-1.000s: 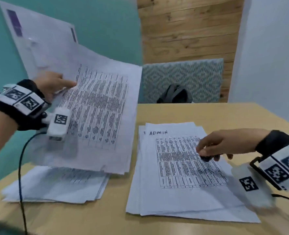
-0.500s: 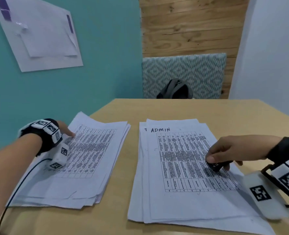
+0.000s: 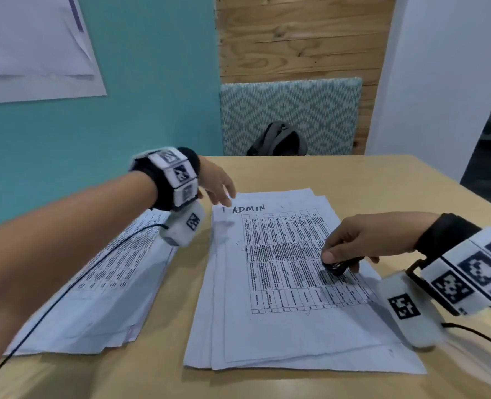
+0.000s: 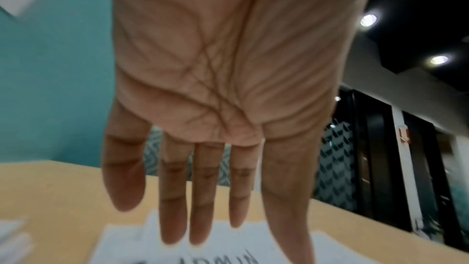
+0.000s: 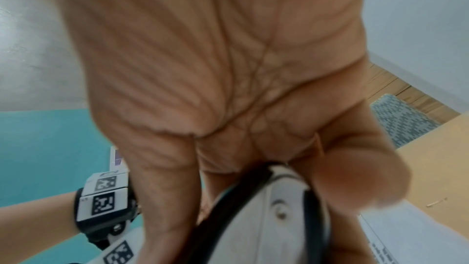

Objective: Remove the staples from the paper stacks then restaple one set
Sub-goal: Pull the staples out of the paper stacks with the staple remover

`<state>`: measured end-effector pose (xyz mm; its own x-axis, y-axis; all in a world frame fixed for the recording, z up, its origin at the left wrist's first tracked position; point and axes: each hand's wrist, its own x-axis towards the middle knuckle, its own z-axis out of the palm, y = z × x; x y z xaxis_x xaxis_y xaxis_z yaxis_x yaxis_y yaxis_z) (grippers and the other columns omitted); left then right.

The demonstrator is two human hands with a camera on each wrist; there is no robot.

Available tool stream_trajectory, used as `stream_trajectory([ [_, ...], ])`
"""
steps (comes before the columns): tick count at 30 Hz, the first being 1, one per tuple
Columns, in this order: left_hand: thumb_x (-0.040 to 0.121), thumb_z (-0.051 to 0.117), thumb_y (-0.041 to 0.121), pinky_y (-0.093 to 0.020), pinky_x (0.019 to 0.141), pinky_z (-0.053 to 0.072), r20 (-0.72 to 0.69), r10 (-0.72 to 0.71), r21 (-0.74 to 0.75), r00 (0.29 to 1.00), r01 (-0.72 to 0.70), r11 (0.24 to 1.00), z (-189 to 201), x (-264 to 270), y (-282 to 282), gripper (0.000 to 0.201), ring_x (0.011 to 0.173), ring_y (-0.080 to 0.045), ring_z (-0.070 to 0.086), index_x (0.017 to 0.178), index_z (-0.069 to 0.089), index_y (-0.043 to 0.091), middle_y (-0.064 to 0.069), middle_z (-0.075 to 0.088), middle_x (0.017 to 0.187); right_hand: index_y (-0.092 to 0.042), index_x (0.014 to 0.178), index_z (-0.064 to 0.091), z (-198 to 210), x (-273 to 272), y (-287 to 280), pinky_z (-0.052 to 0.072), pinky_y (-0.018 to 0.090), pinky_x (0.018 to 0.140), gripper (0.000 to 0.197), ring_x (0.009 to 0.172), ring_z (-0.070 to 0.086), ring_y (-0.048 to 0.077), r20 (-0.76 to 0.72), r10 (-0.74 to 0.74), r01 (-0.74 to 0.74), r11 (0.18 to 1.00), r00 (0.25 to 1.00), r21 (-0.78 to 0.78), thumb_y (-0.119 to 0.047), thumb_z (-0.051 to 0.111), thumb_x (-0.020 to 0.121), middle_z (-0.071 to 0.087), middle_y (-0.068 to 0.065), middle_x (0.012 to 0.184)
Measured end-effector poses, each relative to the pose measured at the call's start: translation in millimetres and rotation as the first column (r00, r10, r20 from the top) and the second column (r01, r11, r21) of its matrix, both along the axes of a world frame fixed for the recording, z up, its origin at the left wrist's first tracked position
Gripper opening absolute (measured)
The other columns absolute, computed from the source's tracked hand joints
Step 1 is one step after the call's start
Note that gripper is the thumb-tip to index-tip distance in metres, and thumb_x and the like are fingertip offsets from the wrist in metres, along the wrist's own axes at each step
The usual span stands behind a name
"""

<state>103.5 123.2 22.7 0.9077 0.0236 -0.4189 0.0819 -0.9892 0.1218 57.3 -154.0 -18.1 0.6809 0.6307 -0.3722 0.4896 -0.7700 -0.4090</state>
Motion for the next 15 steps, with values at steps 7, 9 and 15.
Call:
stream_trajectory([
  [7,0.09,0.055,0.039,-0.036,0.107,0.03,-0.014,-0.156,0.219,0.988,0.155,0.963,-34,34,-60,0.067,0.133,-0.023,0.037,0.144,0.027,0.01,-0.007,0.035,0.146,-0.017,0.096,0.069,1,-2,1,0.041,0.017,0.057,0.03,0.065,0.057,0.002,0.009,0.0,0.0,1.0,1.0,0.005,-0.041,0.051,0.093,0.065,-0.014,0.08],
  [9,0.091,0.049,0.046,-0.031,0.087,0.041,-0.05,-0.161,0.225,0.986,0.168,0.96,-41,43,-63,0.04,0.103,-0.018,0.054,0.118,0.049,0.017,-0.004,0.053,0.115,-0.017,0.096,0.07,1,-2,1,0.04,0.016,0.056,0.03,0.066,0.057,0.002,0.005,-0.003,0.003,1.0,1.0,0.013,-0.041,0.053,0.092,0.065,-0.014,0.08],
  [15,0.087,0.059,0.041,-0.015,0.058,0.03,-0.014,-0.187,0.155,0.982,0.187,0.97,-43,55,-63,0.03,0.061,-0.006,0.036,0.093,0.049,0.013,0.003,0.041,0.074,-0.018,0.097,0.07,1,-3,2,0.041,0.015,0.057,0.029,0.066,0.056,0.003,0.007,0.008,-0.008,1.0,1.0,0.003,-0.042,0.054,0.091,0.065,-0.015,0.08],
])
